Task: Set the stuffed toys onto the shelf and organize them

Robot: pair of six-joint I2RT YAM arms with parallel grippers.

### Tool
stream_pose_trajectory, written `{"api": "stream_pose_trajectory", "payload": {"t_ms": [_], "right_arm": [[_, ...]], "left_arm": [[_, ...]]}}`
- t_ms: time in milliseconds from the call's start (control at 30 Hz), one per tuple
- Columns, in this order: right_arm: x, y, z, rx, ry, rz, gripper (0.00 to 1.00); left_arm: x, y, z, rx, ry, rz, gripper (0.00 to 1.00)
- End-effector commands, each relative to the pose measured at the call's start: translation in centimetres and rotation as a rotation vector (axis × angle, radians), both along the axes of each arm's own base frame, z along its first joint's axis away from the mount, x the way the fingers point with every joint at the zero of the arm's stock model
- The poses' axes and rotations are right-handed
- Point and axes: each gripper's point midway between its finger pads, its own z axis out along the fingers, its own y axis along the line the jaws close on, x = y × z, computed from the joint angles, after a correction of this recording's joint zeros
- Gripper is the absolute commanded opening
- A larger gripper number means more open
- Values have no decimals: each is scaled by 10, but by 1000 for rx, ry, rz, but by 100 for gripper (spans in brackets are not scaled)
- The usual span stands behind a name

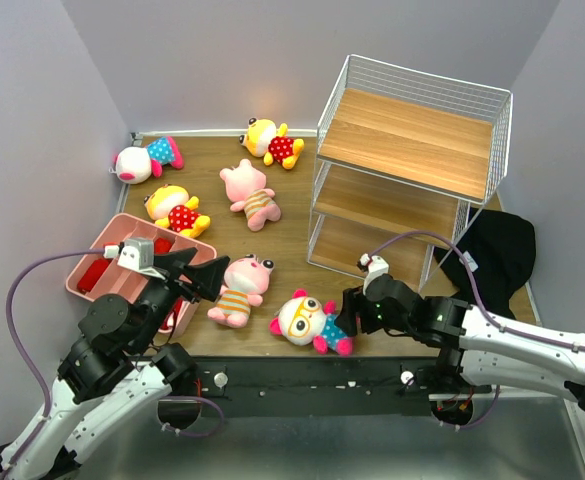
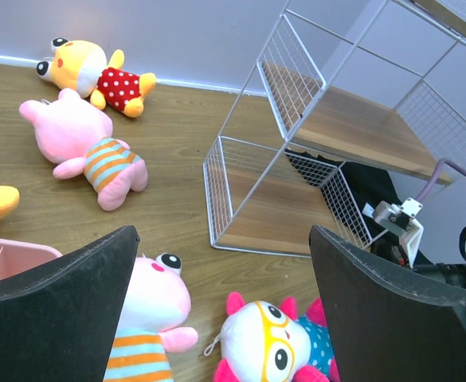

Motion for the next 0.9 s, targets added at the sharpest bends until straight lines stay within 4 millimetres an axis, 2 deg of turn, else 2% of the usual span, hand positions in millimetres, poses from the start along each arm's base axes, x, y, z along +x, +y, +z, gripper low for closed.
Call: {"api": "stream_pose_trajectory", "payload": {"t_ms": [0,200,400,567,667,867], "right_arm": [[14,-19,-11,-105,-25,-116,74],[15,-21,-21,-155,-24,-108,76],[16,-13,-34,-160,-38,-58,75],[24,-10,-34,-167,-93,-37,73],[25,-4,-33,-155,-108,-11,69],[23,-2,-43,-158,-88,-9,52]], "left_arm": [[5,2,-9,20,29,29,99],[4,1,-9,15,30,24,99],[5,1,-11,18,32,26,99],[4,-1,-10,14,30,17,99],[4,-1,-10,15,30,15,99],[5,-2,-10,20,32,14,99]]}}
